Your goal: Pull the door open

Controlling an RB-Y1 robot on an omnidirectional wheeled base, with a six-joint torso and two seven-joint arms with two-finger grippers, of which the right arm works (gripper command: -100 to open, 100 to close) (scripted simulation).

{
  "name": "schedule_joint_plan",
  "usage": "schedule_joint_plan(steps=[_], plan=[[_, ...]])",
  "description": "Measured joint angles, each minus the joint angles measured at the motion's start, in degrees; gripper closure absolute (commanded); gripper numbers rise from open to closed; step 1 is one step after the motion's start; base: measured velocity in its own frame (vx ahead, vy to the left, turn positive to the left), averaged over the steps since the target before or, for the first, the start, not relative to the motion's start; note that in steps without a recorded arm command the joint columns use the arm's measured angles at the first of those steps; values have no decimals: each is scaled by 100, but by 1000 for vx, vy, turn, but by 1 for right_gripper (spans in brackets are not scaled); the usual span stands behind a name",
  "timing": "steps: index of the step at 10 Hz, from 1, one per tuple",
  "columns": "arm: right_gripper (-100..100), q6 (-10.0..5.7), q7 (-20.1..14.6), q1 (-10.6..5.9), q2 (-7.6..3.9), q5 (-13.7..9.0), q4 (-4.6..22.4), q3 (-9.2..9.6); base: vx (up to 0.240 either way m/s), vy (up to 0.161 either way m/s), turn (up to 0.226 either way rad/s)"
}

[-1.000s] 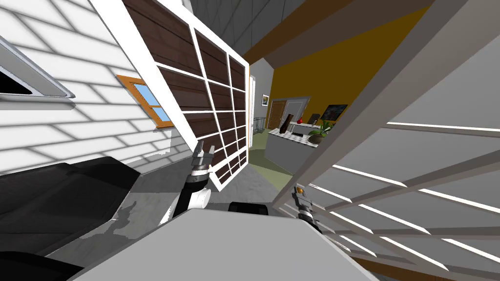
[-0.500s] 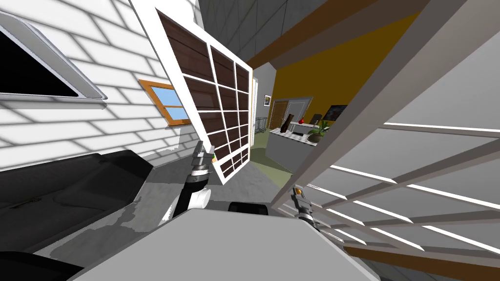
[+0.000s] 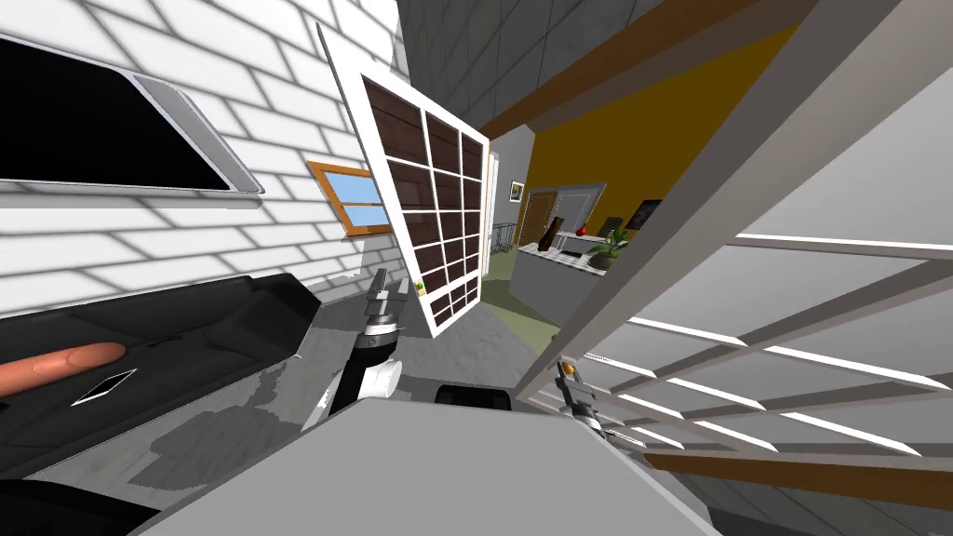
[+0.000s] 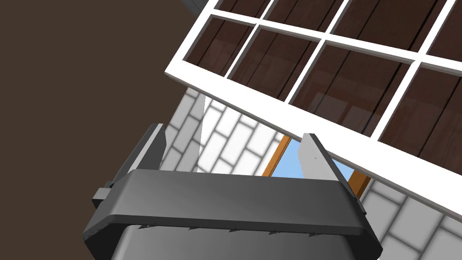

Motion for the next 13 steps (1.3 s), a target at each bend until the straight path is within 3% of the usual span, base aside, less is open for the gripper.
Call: schedule_joint_plan(steps=[2, 10, 13], plan=[[100, -48, -64, 40, -35, 25, 61, 61, -197, -10, 130], [100, -576, -470, 176, -342, 241, 238, 456, -183, -25, 98], [100, -640, -545, 162, -385, 268, 322, 506, -191, -33, 138]])
